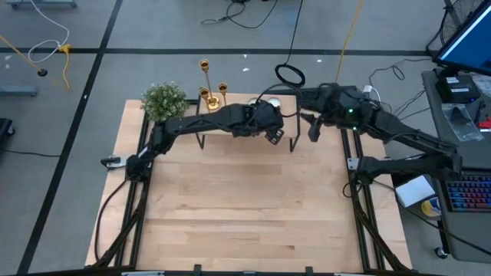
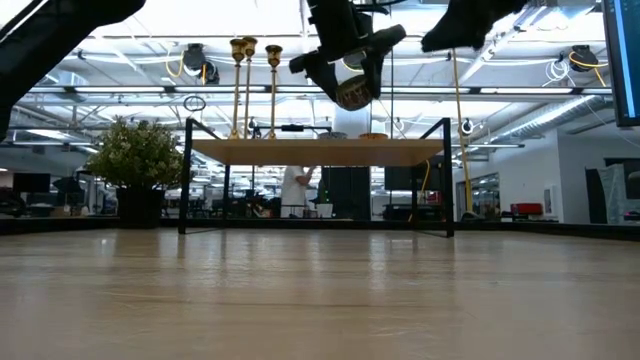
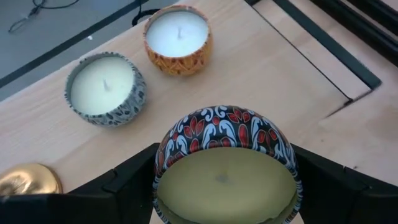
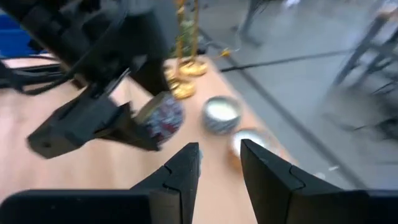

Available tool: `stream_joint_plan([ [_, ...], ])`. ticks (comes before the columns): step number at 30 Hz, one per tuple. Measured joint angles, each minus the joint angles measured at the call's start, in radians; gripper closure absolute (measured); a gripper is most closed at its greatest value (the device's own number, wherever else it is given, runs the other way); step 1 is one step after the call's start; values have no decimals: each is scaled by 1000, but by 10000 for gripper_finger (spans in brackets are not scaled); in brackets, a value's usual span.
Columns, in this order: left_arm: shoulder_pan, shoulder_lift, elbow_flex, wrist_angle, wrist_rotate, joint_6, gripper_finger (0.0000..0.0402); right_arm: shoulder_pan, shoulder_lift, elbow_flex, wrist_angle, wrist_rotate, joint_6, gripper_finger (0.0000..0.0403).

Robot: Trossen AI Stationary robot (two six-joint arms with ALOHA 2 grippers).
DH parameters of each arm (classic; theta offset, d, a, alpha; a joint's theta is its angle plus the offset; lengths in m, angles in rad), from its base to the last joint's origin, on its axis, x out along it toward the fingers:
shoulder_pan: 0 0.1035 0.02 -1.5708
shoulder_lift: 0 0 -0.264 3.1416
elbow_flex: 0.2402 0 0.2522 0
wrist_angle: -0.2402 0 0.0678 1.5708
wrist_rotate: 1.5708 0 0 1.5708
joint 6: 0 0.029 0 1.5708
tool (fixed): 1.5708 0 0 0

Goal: Pick & Place candle stick holders
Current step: Put the red and black scented candle on the shelf

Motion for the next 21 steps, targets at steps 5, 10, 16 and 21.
stream_joint_plan([
  [5, -41, -1, 0, 0, -26, 69, 108, -9, 24, -31, 31, -21, 73, 289],
  [10, -84, 0, 0, 1, -85, 144, 101, -85, 55, -31, 65, -169, 174, 289],
  [16, -104, -1, 0, 1, -155, 165, 104, -156, 123, -31, 109, -386, 113, 286],
  [21, -102, -1, 0, 1, -156, 184, 108, -114, 158, -31, 132, -350, -135, 248],
])
